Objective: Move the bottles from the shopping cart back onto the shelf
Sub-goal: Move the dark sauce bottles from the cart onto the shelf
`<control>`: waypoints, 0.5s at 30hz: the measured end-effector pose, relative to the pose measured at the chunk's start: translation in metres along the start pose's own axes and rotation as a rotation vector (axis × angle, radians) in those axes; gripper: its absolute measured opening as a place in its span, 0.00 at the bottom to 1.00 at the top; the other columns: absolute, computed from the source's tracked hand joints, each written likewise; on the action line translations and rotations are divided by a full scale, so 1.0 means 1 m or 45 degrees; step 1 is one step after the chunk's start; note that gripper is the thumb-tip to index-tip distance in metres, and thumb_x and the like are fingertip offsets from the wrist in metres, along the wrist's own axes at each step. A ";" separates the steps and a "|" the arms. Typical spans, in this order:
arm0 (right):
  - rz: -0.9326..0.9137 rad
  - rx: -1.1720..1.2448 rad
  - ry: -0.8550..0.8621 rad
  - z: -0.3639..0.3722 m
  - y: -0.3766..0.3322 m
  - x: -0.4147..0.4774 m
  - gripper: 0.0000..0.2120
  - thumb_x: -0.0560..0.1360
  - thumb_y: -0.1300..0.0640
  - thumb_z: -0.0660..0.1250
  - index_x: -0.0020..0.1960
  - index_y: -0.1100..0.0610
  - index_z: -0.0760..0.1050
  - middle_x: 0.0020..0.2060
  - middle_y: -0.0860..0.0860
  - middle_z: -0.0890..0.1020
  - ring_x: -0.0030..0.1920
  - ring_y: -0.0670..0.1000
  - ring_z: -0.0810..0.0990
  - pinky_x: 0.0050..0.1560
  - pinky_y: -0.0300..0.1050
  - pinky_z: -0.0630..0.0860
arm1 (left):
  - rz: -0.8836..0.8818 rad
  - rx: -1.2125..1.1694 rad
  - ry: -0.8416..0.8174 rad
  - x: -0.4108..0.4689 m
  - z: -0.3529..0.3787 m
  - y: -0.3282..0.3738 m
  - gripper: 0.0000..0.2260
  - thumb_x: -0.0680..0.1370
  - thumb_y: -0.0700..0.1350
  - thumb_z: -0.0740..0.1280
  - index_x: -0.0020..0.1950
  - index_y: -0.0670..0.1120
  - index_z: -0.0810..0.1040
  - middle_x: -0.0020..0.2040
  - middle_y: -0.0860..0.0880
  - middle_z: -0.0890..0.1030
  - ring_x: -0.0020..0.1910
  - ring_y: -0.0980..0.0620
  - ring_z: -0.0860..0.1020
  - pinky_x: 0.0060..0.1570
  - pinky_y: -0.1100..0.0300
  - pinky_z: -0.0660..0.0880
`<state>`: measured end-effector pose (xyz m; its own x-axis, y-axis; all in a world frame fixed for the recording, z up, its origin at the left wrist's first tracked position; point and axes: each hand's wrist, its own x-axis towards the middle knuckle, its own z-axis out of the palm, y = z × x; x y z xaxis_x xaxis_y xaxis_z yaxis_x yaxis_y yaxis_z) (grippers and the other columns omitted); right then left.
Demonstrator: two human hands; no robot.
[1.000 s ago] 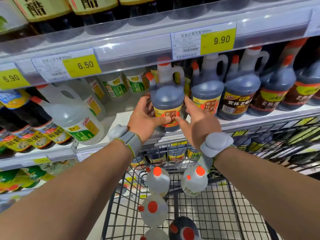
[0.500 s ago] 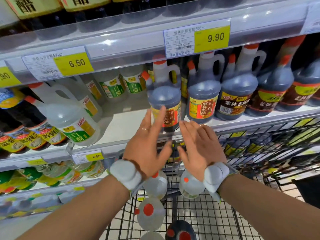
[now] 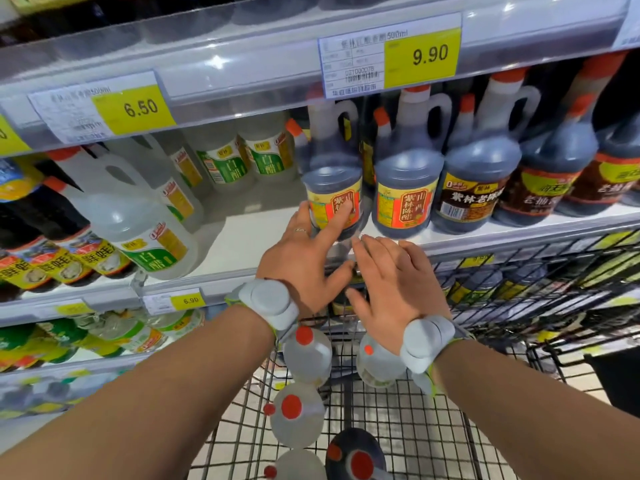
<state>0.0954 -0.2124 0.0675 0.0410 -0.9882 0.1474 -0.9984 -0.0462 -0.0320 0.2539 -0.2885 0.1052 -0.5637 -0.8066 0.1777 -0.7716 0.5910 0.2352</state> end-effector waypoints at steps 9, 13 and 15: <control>0.062 0.080 0.036 0.000 -0.003 0.004 0.34 0.78 0.38 0.51 0.77 0.57 0.63 0.72 0.52 0.72 0.72 0.55 0.67 0.75 0.55 0.52 | 0.059 -0.015 -0.102 0.028 -0.001 -0.031 0.40 0.79 0.57 0.67 0.82 0.64 0.44 0.83 0.38 0.51 0.82 0.39 0.54 0.74 0.49 0.64; 0.124 0.136 0.058 -0.001 -0.006 0.006 0.32 0.79 0.39 0.49 0.76 0.56 0.66 0.70 0.51 0.75 0.71 0.54 0.69 0.75 0.55 0.53 | 0.075 0.033 -0.135 0.037 -0.002 -0.035 0.39 0.79 0.59 0.65 0.82 0.63 0.42 0.82 0.36 0.52 0.82 0.39 0.54 0.75 0.49 0.63; 0.144 0.146 0.064 -0.001 -0.008 0.007 0.31 0.79 0.39 0.49 0.75 0.56 0.68 0.69 0.51 0.75 0.71 0.54 0.70 0.75 0.56 0.55 | 0.118 0.032 -0.145 0.043 -0.003 -0.041 0.40 0.78 0.60 0.64 0.82 0.62 0.42 0.82 0.35 0.53 0.82 0.39 0.52 0.75 0.46 0.63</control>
<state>0.1035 -0.2185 0.0692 -0.0760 -0.9797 0.1855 -0.9855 0.0455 -0.1633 0.2620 -0.3471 0.1060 -0.6617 -0.7446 0.0878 -0.7209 0.6640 0.1983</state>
